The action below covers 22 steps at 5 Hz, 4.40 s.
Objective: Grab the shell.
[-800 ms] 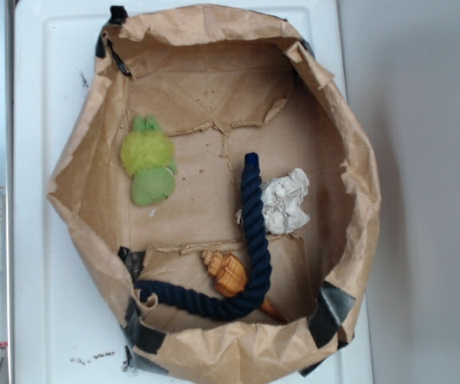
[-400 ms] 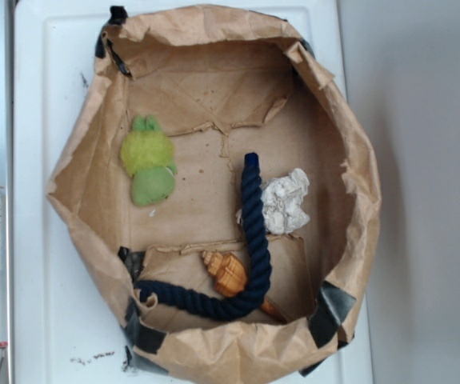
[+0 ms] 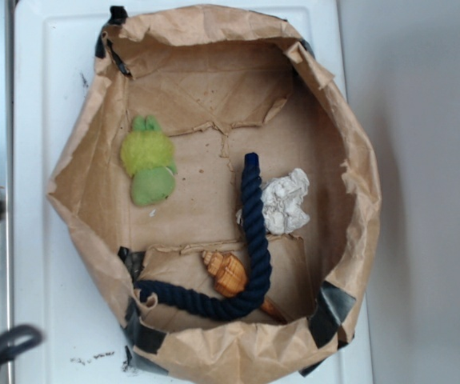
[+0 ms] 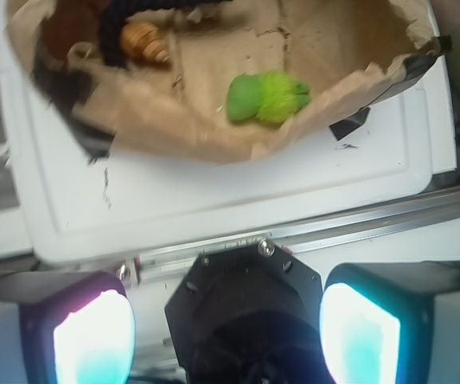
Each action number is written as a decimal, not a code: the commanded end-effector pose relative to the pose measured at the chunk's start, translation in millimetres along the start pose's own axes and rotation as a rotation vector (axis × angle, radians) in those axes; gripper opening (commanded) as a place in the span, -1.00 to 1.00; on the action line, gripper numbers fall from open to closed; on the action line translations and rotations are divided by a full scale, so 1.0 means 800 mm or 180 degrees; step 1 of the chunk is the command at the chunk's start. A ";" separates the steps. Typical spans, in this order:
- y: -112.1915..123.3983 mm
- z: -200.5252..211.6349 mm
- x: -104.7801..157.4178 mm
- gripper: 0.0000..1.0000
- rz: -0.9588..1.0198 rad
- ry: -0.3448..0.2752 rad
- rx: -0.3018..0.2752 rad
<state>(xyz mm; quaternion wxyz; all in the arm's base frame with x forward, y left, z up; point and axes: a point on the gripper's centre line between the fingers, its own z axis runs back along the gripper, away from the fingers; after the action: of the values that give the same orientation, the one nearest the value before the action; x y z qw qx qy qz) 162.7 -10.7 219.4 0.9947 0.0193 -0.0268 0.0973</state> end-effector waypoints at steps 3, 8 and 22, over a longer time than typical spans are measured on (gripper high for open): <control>0.027 -0.017 0.075 1.00 -0.0791 -0.0924 -0.0412; 0.024 -0.032 0.077 1.00 -0.0991 -0.0899 -0.0473; -0.104 -0.204 0.154 1.00 -0.1687 -0.1158 -0.0445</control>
<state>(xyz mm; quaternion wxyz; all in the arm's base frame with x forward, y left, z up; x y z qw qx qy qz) 298.6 -53.3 46.7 0.9693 -0.0239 -0.1816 -0.1637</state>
